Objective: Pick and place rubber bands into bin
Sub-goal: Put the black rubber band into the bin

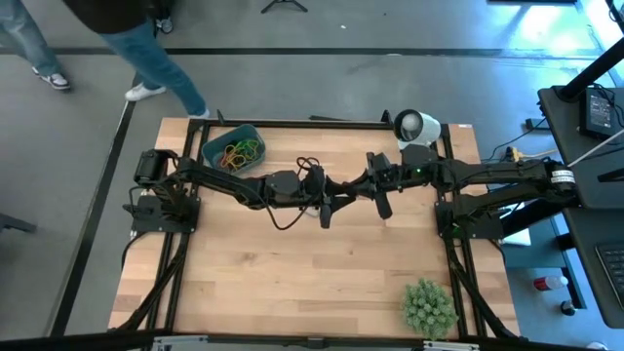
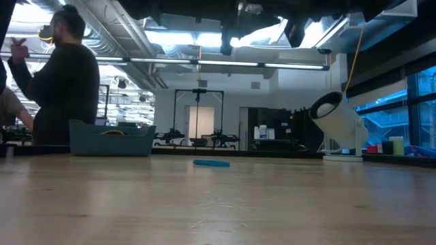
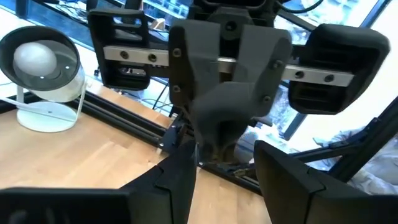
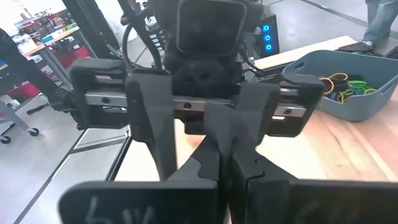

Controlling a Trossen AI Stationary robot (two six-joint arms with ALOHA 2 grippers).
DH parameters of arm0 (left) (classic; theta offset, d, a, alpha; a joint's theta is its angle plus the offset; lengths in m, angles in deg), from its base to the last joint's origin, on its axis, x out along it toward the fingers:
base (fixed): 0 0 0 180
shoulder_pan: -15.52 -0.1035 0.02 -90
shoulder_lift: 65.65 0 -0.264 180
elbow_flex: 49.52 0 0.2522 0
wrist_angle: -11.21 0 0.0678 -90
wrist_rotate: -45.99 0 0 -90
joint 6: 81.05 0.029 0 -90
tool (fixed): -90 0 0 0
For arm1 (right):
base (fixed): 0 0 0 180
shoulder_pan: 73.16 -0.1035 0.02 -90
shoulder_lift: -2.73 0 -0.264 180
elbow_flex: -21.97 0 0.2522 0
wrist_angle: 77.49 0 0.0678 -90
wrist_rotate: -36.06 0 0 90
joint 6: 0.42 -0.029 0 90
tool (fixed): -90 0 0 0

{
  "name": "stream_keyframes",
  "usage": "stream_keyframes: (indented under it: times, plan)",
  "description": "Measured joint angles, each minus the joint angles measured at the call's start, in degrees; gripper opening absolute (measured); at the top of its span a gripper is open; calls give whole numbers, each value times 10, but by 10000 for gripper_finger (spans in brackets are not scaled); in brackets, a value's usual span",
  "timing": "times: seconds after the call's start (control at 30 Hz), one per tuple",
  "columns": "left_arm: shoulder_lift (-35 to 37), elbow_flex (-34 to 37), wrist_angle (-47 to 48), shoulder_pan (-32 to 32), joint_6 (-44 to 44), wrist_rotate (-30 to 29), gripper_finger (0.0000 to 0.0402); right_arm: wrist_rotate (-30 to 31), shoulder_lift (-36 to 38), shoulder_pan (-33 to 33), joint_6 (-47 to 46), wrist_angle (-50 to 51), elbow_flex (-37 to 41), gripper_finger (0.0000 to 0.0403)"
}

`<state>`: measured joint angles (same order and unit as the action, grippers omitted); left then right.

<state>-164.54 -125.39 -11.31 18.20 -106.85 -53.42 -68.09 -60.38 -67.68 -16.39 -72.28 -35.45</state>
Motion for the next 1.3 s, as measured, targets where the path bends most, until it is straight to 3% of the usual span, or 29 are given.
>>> stream_keyframes:
  times: [0.6,0.7,0.93,1.3]
  plan:
    - [0,0,0,2,1,-24,150,-1,0,8,0,2,0,4]
    - [-1,0,0,2,11,-12,123,-1,0,8,0,1,0,4]
    - [-3,0,5,-6,15,-10,11,-1,0,8,-2,0,0,6]
    - [-3,0,8,-21,15,16,5,24,0,13,-35,19,0,64]
